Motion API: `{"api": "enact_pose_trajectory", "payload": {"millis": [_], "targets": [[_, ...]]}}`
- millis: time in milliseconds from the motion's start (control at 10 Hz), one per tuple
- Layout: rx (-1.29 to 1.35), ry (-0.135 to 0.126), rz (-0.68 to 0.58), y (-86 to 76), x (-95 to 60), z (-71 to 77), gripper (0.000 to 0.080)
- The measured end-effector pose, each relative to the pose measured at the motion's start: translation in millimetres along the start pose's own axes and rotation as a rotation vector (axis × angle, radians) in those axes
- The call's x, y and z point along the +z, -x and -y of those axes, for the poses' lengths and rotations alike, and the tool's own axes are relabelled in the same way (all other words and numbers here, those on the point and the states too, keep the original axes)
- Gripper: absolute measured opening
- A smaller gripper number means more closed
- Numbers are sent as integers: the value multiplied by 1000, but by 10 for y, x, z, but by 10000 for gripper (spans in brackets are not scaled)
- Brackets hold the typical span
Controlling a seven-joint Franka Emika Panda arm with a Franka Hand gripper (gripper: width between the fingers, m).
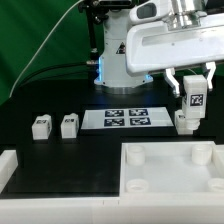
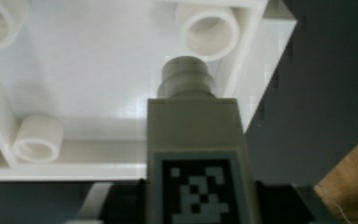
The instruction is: Assemble one leg
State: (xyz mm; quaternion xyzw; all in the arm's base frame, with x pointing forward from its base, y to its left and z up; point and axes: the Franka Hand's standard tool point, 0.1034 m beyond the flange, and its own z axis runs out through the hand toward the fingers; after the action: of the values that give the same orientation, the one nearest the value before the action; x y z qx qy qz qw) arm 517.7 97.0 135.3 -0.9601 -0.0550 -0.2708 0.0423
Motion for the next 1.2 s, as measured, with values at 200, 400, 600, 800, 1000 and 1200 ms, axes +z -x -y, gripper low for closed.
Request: {"api": "enact_pose_trajectory", "payload": {"millis": [200,400,600,800,1000,1200], "targets": [[-16,2,-24,-448,-2,-103,294],[-17,-18,-52,-870,78,-18,294],[-17,-14,-49,-796,89,-38,294],[-17,-14,-49,-795,92,-39,294],[-18,-16,-50,-795,113,-21,294],[-16,-26,-63,-912,316,20,294]]}}
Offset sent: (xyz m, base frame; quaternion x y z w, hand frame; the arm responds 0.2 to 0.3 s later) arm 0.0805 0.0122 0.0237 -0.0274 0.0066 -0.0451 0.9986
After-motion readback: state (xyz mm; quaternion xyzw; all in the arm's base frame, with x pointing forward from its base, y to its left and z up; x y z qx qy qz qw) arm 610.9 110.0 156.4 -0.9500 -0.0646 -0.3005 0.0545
